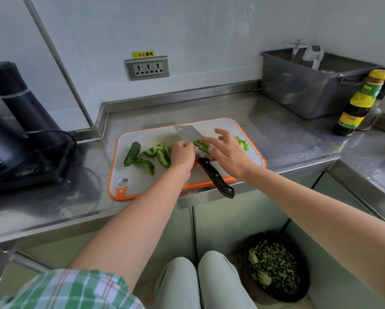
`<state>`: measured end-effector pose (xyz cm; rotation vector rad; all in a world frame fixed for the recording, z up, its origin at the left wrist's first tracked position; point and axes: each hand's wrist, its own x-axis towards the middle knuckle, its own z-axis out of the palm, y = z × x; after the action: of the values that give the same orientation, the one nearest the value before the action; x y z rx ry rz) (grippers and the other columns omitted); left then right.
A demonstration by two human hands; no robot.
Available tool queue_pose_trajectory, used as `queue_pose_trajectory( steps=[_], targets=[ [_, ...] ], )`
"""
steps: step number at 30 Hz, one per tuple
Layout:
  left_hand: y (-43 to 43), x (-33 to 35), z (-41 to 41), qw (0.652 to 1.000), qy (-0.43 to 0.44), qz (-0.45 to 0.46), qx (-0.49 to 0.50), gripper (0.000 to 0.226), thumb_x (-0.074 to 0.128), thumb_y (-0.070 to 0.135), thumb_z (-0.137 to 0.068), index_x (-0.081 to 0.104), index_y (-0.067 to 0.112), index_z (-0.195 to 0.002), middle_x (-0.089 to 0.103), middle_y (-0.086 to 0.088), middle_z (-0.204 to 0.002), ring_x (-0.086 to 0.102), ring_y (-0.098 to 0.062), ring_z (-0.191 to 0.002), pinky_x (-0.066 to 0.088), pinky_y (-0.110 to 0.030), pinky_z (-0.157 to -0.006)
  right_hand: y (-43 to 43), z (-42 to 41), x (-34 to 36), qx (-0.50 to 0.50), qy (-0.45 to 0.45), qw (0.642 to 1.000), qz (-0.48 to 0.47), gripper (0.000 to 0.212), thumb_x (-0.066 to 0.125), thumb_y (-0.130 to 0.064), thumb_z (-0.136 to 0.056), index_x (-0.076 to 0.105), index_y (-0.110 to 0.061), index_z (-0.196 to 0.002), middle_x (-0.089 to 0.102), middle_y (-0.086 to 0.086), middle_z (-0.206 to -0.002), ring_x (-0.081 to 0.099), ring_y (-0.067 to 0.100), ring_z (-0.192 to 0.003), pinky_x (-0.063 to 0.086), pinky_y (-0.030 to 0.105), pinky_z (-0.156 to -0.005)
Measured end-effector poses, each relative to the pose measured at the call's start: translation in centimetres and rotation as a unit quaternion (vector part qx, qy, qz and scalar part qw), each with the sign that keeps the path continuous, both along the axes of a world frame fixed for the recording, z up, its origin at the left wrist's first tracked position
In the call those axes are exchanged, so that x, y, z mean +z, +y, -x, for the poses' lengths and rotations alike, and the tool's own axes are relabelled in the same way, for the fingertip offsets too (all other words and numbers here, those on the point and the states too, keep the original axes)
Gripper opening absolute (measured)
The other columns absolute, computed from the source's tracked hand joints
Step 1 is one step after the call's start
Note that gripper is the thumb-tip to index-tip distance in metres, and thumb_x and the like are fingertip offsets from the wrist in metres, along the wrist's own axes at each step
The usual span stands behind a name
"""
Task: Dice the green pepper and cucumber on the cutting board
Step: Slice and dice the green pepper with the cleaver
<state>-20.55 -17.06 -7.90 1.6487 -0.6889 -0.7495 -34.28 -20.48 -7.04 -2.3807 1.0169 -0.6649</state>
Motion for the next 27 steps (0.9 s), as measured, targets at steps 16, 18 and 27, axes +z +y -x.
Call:
queue_pose_trajectory(
  steps=[16, 18, 27],
  targets=[
    [-0.8, -0.5, -0.5, 0.998, 0.034, -0.011, 0.060, 0.026, 0.035, 0.008, -0.092, 0.060, 0.007, -0.088, 0.064, -0.013, -0.092, 0.057, -0.027, -0.082, 0.044, -0.032, -0.073, 0.8, -1.1, -1.0, 0.081, 0.124, 0.988, -0.037, 0.047, 0.012, -0.056, -0.099, 0.017, -0.054, -0.146, -0.021, -0.009, -0.159, -0.022, 0.013, -0.145, -0.006, 0.044, -0.115],
    [-0.9, -0.6, -0.6, 0.997, 0.014, -0.017, 0.068, 0.030, 0.034, 0.009, -0.092, 0.063, 0.002, -0.092, 0.067, -0.017, -0.097, 0.061, -0.032, -0.088, 0.048, -0.035, -0.076, 0.5, -1.2, -1.2, 0.075, 0.128, 0.988, -0.038, 0.044, 0.011, -0.054, -0.100, 0.016, -0.058, -0.144, -0.019, -0.010, -0.159, -0.023, 0.011, -0.144, -0.008, 0.040, -0.115],
    [-0.1, 0.3, -1.7, 0.990, -0.076, -0.063, 0.098, 0.034, 0.035, 0.012, -0.094, 0.063, -0.007, -0.098, 0.064, -0.028, -0.109, 0.059, -0.042, -0.102, 0.048, -0.041, -0.085, 0.0, -3.2, -1.6, 0.017, 0.175, 0.984, -0.030, 0.051, 0.005, -0.062, -0.096, 0.015, -0.055, -0.146, -0.023, -0.009, -0.158, -0.030, 0.011, -0.142, -0.017, 0.043, -0.116]
  ],
)
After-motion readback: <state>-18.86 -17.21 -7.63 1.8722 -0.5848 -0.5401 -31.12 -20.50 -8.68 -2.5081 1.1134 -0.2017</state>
